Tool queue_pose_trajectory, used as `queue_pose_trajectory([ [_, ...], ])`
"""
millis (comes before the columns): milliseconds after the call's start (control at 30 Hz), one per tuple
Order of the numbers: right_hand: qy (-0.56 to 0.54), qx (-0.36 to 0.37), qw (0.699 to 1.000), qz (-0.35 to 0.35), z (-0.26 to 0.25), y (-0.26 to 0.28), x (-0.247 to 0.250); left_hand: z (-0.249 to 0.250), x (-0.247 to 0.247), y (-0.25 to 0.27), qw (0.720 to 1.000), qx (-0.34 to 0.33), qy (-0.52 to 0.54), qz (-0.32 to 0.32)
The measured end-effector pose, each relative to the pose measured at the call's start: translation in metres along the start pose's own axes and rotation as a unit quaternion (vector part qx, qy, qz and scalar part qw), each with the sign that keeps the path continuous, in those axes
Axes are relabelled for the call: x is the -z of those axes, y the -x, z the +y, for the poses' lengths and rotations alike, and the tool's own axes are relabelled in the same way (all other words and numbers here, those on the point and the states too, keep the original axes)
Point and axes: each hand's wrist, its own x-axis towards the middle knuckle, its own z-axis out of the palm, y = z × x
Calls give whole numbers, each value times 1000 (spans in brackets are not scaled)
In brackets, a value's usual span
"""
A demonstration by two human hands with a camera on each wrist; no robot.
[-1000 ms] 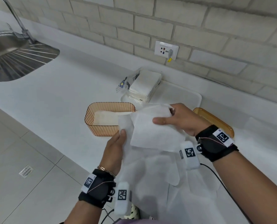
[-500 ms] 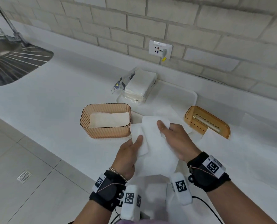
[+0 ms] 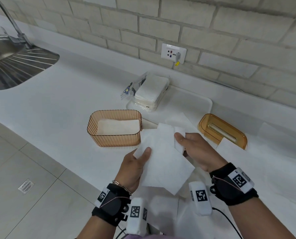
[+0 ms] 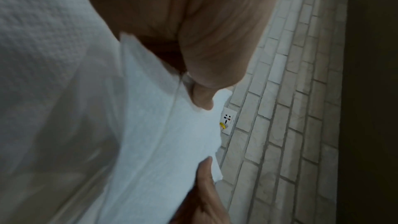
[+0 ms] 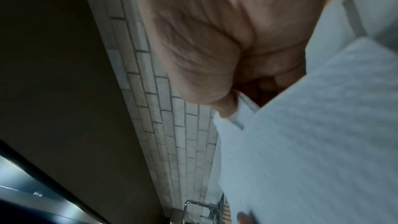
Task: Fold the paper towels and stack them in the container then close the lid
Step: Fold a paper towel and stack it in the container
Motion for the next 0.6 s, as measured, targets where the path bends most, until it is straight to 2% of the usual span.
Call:
queue_pose_trajectory([
  [167, -8, 1, 999, -50, -10, 6, 11, 4, -1, 3, 999, 6, -31, -26],
  [300, -7, 49, 998, -34, -19, 12, 4, 3, -7, 5, 999, 13, -38, -31],
  [467, 12, 91, 989, 115, -13, 12, 2, 0, -4, 2, 1000, 19, -10, 4],
  [600, 67, 158, 947, 271, -31, 27, 27, 2, 2, -1, 999, 22, 6, 36],
])
